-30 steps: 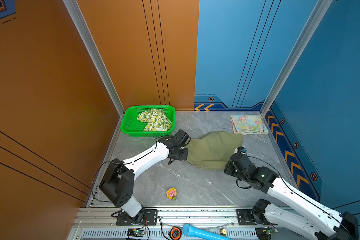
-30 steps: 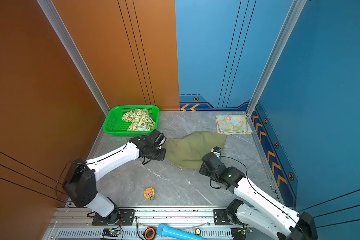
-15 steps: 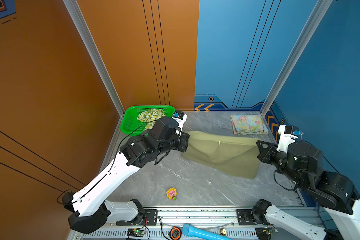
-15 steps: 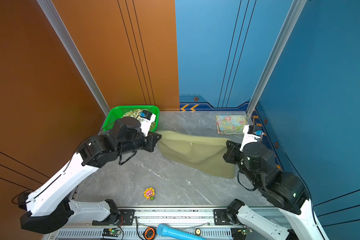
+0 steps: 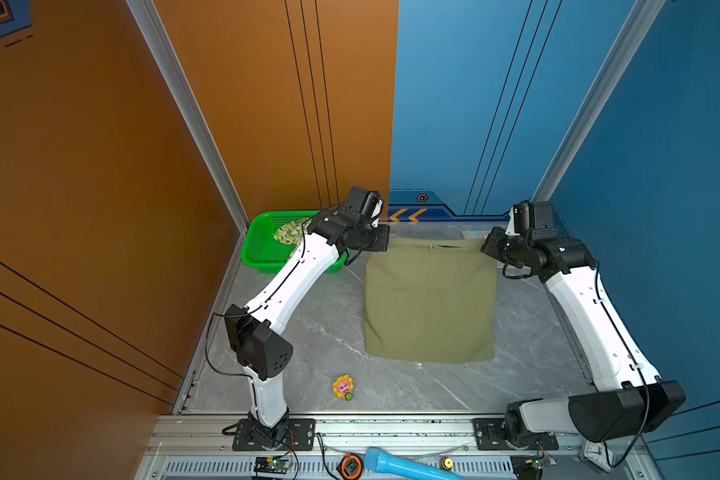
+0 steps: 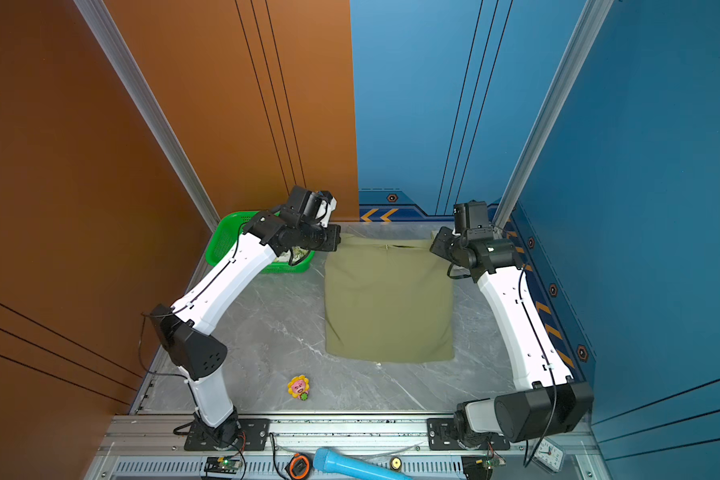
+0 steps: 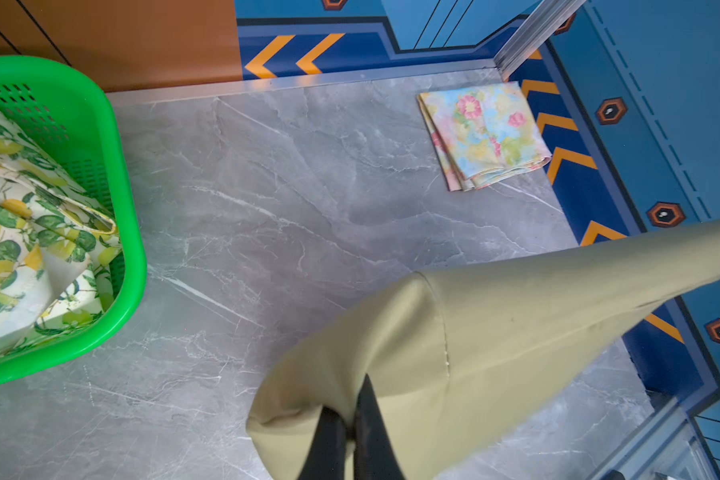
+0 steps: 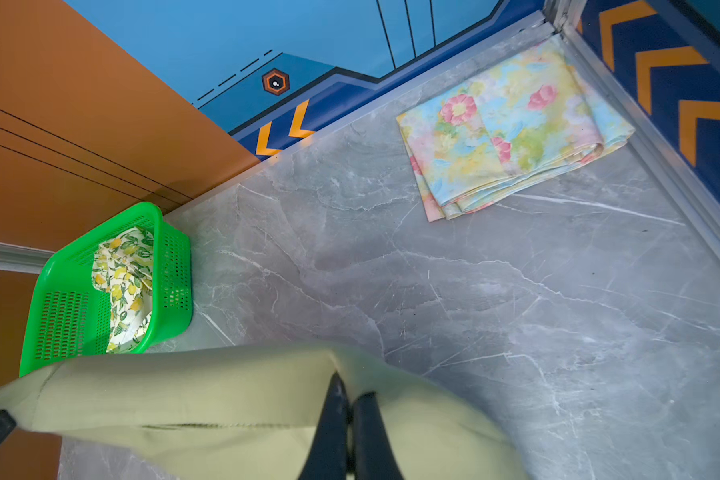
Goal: Fold and stack the skirts
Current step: 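Lower the olive skirt flat onto the table with both grippers, drawing it toward the robot, then open both grippers and regrasp the skirt's two side edges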
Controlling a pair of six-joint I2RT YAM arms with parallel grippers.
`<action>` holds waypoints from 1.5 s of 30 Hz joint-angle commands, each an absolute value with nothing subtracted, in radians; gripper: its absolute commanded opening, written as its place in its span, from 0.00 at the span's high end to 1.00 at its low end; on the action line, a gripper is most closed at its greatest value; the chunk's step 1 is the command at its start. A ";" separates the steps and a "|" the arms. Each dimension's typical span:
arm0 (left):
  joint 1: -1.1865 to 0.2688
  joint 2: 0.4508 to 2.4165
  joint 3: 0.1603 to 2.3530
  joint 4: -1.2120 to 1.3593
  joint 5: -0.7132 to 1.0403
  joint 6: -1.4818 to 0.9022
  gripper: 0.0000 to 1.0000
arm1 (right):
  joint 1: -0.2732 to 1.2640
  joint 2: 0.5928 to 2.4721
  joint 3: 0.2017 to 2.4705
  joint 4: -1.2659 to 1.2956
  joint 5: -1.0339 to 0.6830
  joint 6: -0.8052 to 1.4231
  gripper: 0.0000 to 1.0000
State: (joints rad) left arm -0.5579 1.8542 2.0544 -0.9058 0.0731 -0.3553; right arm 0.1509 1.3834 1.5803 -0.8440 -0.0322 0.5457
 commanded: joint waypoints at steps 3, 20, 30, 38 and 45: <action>-0.578 1.735 2.147 -0.938 0.073 -0.322 1.00 | 0.136 1.261 1.673 -0.801 -0.064 0.520 1.00; -0.880 1.396 1.859 -0.936 -0.196 -0.368 1.00 | 0.156 0.947 1.614 -0.972 -0.051 0.518 1.00; -0.610 1.754 1.888 -0.835 0.139 -0.363 1.00 | 0.024 1.242 1.339 -0.646 -0.287 0.599 1.00; -0.544 2.093 2.067 -0.841 0.212 -0.356 0.29 | -0.049 1.463 1.285 -0.502 -0.260 0.592 0.32; -0.534 2.014 1.934 -0.844 0.134 -0.353 0.20 | -0.030 1.363 1.115 -0.564 -0.239 0.571 0.24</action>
